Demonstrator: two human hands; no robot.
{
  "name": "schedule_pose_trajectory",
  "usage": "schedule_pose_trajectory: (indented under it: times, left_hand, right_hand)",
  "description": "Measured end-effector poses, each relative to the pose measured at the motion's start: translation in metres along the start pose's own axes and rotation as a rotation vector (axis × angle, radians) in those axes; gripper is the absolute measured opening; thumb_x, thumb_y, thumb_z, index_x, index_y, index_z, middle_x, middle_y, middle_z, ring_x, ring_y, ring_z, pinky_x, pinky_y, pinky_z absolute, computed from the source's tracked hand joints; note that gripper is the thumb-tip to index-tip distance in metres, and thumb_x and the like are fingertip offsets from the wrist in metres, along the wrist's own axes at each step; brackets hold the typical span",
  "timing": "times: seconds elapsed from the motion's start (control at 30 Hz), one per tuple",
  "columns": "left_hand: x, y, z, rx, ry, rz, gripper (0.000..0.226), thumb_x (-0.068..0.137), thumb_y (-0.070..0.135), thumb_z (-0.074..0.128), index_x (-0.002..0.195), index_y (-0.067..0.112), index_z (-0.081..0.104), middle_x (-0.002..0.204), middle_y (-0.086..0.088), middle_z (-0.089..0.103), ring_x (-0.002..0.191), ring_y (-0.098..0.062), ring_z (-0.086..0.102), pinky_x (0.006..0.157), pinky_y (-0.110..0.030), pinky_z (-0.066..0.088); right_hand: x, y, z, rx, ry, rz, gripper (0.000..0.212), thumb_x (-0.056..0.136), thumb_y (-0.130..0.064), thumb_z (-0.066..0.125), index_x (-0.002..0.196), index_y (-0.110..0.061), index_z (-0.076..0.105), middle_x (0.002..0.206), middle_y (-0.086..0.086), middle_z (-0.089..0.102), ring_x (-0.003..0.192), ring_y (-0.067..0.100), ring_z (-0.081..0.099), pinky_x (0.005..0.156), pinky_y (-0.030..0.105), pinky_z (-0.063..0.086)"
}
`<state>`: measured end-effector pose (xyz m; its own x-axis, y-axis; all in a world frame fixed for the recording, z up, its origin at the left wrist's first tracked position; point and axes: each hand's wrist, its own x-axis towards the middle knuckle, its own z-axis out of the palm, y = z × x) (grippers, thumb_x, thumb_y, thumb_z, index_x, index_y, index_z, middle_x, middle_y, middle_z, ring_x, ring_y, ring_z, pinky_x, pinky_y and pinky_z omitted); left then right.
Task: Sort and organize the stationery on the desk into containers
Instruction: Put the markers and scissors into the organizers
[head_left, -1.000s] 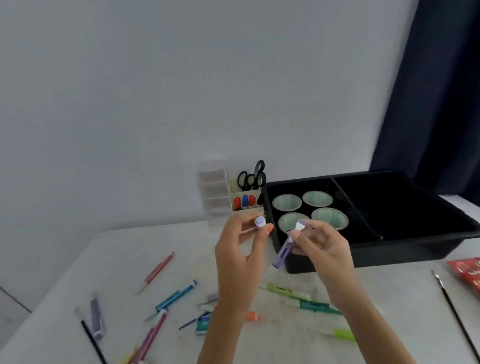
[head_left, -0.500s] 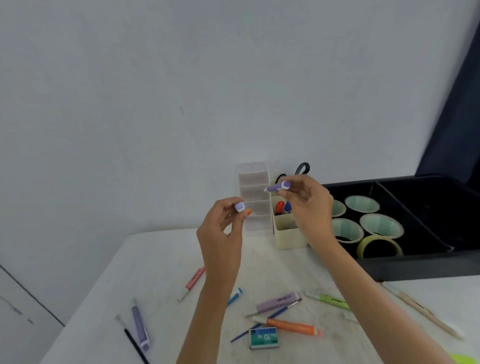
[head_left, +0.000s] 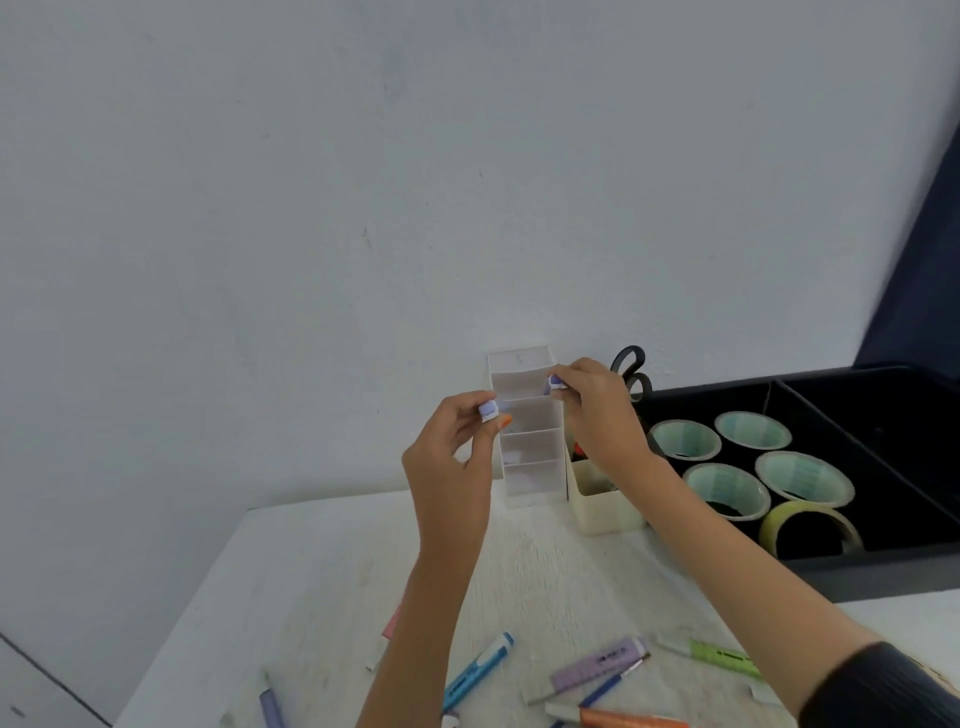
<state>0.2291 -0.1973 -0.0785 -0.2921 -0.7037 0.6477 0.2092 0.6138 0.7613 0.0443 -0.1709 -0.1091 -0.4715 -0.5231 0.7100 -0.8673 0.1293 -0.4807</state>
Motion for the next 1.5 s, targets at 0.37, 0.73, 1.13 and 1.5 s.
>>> schedule_pose_trajectory:
  times: [0.37, 0.73, 1.13, 1.5]
  left_hand:
    - [0.029, -0.025, 0.016, -0.015, -0.049, 0.025, 0.019, 0.083, 0.001, 0.067, 0.092, 0.018, 0.066, 0.087, 0.015, 0.068, 0.084, 0.003, 0.066, 0.077, -0.009, 0.047]
    - [0.045, -0.056, 0.050, 0.001, -0.211, -0.042, 0.019, 0.084, -0.004, 0.063, 0.090, 0.014, 0.066, 0.085, 0.009, 0.067, 0.081, -0.001, 0.066, 0.074, -0.009, 0.049]
    - [0.063, -0.098, 0.087, 0.132, -0.330, -0.091, 0.012, 0.085, 0.000, 0.064, 0.093, 0.003, 0.072, 0.088, -0.006, 0.072, 0.082, -0.013, 0.068, 0.079, -0.025, 0.056]
    - [0.044, -0.084, 0.074, 0.267, -0.381, 0.088, 0.038, 0.088, -0.003, 0.055, 0.122, 0.012, 0.059, 0.115, 0.006, 0.062, 0.104, 0.000, 0.054, 0.091, -0.012, 0.044]
  right_hand:
    - [0.006, 0.016, 0.024, -0.255, -0.023, 0.037, 0.025, 0.068, 0.021, 0.066, 0.086, 0.003, 0.069, 0.076, 0.015, 0.052, 0.067, 0.030, 0.049, 0.054, 0.034, 0.043]
    - [0.006, 0.020, 0.025, -0.185, -0.116, 0.068, 0.027, 0.082, 0.015, 0.052, 0.100, 0.001, 0.066, 0.081, 0.017, 0.060, 0.071, 0.029, 0.054, 0.060, 0.029, 0.035]
    - [0.000, 0.020, 0.022, -0.033, -0.037, 0.039, 0.041, 0.082, 0.013, 0.057, 0.120, -0.002, 0.062, 0.074, 0.018, 0.061, 0.063, 0.027, 0.056, 0.057, 0.028, 0.041]
    - [-0.012, 0.013, 0.009, 0.025, -0.070, 0.087, 0.056, 0.083, 0.014, 0.052, 0.134, -0.009, 0.051, 0.106, 0.012, 0.059, 0.085, 0.013, 0.051, 0.074, 0.020, 0.043]
